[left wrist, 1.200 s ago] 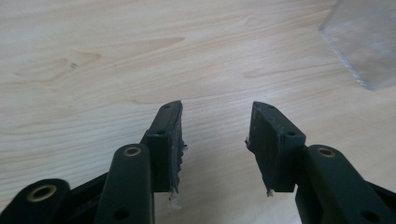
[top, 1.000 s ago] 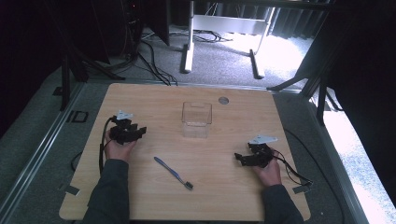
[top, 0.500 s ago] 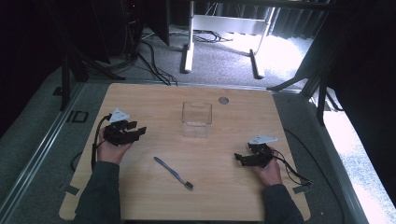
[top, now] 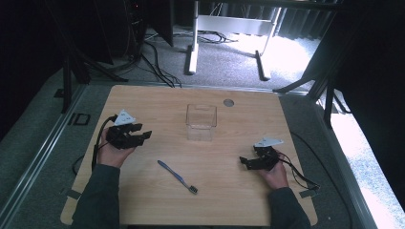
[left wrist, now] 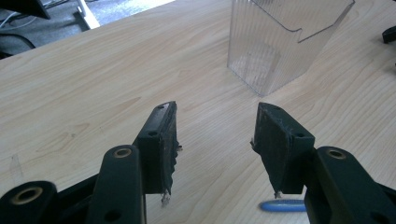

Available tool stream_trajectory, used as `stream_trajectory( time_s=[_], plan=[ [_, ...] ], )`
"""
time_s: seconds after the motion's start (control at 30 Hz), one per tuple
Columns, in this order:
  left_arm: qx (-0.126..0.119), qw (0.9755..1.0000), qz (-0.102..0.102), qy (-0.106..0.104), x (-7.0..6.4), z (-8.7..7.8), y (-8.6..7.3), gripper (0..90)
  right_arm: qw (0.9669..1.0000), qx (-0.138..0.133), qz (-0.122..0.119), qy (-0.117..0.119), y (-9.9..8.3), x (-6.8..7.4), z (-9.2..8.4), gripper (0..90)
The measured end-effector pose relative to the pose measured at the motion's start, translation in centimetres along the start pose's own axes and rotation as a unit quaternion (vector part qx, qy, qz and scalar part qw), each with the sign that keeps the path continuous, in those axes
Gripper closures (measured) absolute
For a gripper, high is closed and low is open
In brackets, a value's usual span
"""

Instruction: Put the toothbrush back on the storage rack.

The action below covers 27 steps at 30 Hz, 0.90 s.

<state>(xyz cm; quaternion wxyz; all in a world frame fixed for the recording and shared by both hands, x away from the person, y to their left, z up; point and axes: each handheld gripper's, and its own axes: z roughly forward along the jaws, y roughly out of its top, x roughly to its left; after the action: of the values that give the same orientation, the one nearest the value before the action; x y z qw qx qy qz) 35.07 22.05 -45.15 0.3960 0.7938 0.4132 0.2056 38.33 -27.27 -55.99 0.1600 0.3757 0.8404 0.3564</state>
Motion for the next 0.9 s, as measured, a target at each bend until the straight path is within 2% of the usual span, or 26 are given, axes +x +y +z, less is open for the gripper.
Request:
stream_trajectory(
  time_s=[0.17,0.2,0.33,0.6,0.8,0.9],
  plan=[
    [0.006,0.9999,0.012,0.005,-0.2,-0.2,0.4,50.1,1.0000,0.000,0.000,0.000,0.0,0.0,0.0,14.9],
    [0.010,0.9998,0.012,-0.010,-0.2,-0.3,0.6,52.1,1.0000,0.000,0.000,0.000,0.0,0.0,0.0,14.9],
    [0.011,0.9996,0.022,-0.016,-0.4,-0.5,0.8,52.6,1.0000,0.000,0.000,0.000,0.0,0.0,0.0,14.9],
    [-0.001,0.9988,0.043,-0.025,-0.9,-1.1,1.6,53.3,1.0000,-0.001,0.001,0.000,0.0,0.0,0.0,14.9],
    [-0.011,0.9981,0.047,-0.039,-1.0,-1.3,2.1,54.6,1.0000,-0.001,0.001,0.000,0.0,0.0,0.0,14.9],
    [-0.009,0.9976,0.048,-0.048,-1.0,-1.3,2.3,55.8,1.0000,-0.001,0.001,0.000,0.0,0.0,0.0,14.9]
  ],
)
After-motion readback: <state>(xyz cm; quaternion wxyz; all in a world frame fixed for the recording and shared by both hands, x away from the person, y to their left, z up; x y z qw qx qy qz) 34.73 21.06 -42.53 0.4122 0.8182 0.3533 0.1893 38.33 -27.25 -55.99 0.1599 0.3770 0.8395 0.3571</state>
